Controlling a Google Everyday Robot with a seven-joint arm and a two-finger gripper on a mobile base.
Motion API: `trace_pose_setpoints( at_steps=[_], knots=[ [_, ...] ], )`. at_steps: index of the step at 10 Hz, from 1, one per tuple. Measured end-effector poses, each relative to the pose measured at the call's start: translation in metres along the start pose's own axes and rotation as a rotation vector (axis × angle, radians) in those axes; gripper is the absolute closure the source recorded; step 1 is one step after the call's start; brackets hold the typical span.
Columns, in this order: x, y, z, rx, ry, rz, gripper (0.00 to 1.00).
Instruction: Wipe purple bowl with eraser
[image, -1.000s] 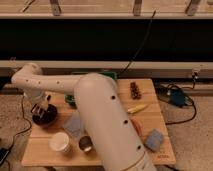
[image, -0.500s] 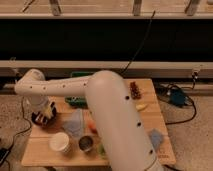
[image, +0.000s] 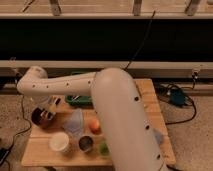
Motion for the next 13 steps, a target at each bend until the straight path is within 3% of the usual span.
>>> trace_pose_setpoints(
  at_steps=[3,6,7,10,13],
  knots=[
    [0.013,-0.029,0.006,0.014,0.009,-0.041,1.00],
    [0.014,-0.068,0.021,0.039,-0.020,-0.105,1.00],
    [0.007,-0.077,0.026,0.044,-0.048,-0.131,1.00],
    [-0.008,-0.076,0.032,0.036,-0.090,-0.167,1.00],
    [-0.025,-0.055,0.028,0.011,-0.112,-0.160,1.00]
  ],
)
